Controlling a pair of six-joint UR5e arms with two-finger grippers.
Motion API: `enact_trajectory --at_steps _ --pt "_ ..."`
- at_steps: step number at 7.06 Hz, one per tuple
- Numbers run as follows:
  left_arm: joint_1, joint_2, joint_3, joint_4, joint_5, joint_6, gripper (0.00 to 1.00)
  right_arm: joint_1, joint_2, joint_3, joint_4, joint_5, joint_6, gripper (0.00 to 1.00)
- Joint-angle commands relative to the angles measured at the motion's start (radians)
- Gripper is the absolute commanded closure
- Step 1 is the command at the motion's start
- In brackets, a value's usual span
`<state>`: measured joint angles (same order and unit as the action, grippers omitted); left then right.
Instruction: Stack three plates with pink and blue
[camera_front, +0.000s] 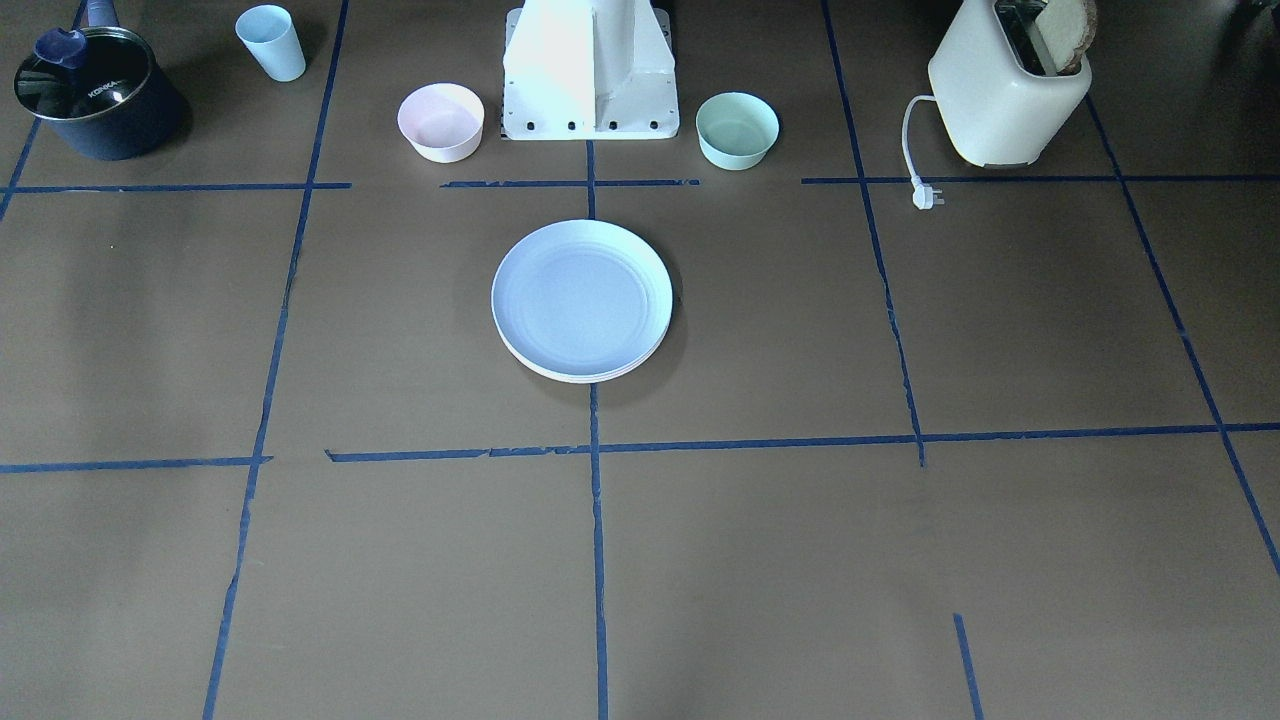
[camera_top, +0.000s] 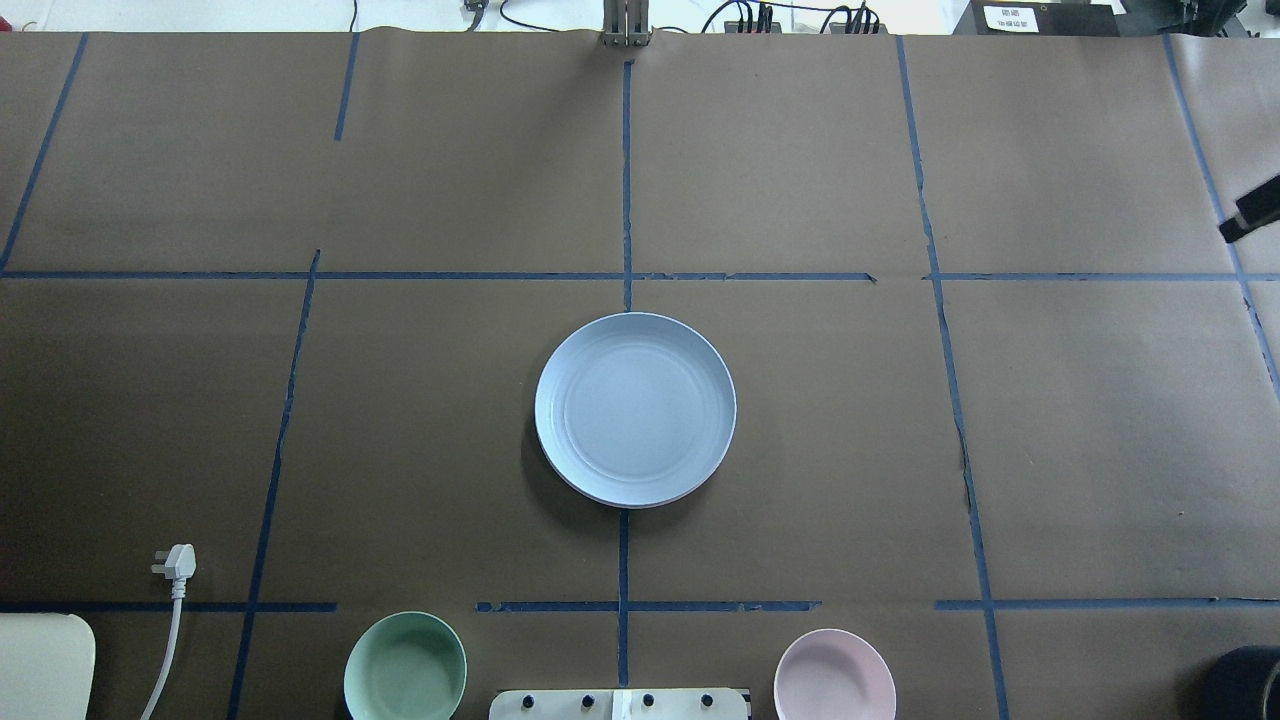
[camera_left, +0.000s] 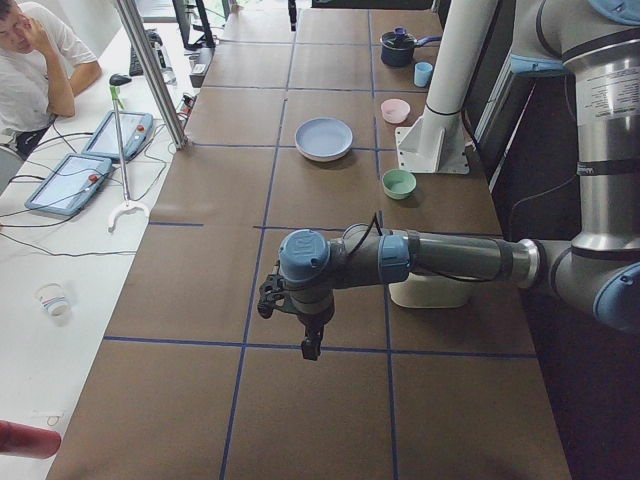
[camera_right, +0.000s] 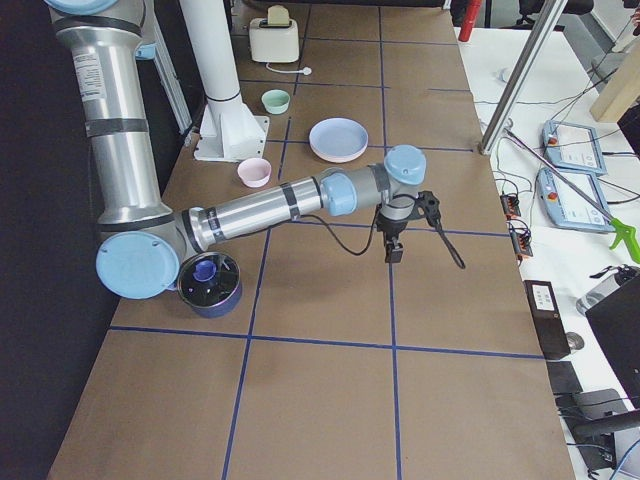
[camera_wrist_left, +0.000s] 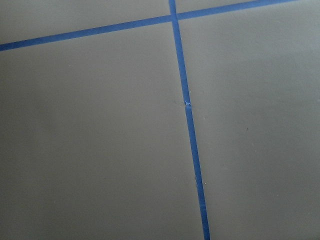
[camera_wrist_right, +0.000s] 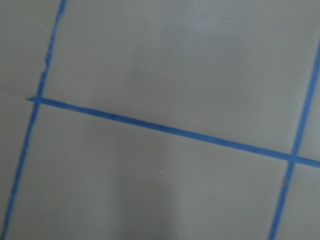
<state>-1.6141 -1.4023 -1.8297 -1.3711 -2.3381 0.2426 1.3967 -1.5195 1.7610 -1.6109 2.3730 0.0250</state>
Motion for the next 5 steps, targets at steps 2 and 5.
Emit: enact_trajectory --at_steps 2,5 --pt "0.000 0.003 0.006 -0.003 -0.004 -0.002 0.00 0.168 -0.242 0.008 0.011 -0.065 -0.214 0.01" --pt "-0.001 0.011 0.000 0.003 0.005 -0.002 0.00 0.168 -0.271 0.008 0.009 -0.064 -0.195 0.00"
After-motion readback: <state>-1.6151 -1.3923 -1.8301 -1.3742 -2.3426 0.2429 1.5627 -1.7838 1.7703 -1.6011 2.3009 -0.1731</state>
